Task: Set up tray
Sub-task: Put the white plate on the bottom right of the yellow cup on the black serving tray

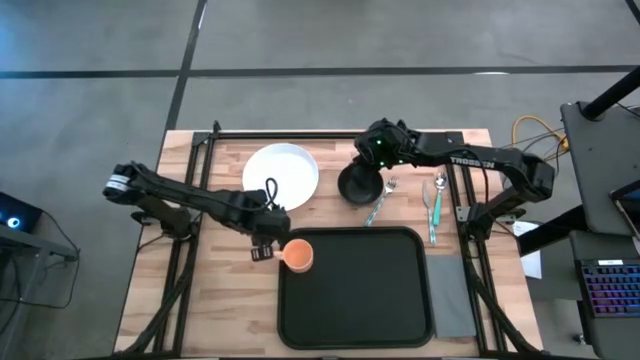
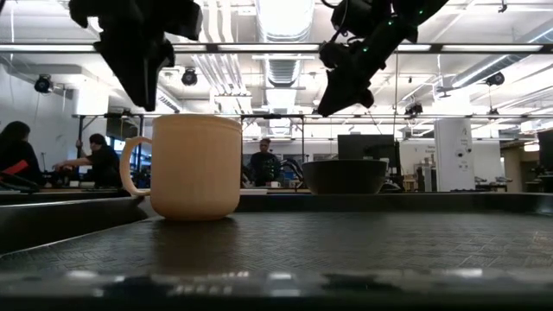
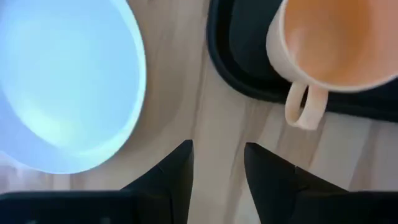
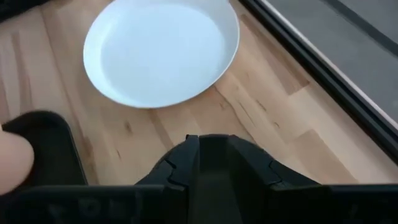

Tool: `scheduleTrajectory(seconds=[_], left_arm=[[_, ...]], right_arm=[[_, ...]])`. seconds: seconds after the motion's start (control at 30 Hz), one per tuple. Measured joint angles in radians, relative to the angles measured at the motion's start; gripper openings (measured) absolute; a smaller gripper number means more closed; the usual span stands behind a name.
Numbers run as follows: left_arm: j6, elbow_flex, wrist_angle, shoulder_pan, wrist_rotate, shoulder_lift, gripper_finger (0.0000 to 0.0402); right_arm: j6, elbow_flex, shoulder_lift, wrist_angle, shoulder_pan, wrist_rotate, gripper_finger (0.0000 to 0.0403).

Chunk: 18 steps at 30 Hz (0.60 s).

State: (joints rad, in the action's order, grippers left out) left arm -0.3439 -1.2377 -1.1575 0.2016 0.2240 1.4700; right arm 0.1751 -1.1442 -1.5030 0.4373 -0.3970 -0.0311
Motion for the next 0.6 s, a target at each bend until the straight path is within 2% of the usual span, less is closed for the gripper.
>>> scheduleTrajectory(seconds=[0.13,0.37,0.6], left_arm=[[0.166,0.012,0.004,-0.008,0.072,-0.001,0.0124],[0.354,0.143,0.038,-0.111,0.077,-0.003,0.0123],[0.619,0.297,0.287,-0.213,0.074,-0.006,0.0123]], right_arm=[[-0.009,0.000,-0.014,0.006,0.002,-0.004,0.0073],[0.083,0.000,-0.017,0.015,0.002,-0.004,0.0073],[0.114,0.000,-0.017,0.024,0.003,-0.004,0.0073]])
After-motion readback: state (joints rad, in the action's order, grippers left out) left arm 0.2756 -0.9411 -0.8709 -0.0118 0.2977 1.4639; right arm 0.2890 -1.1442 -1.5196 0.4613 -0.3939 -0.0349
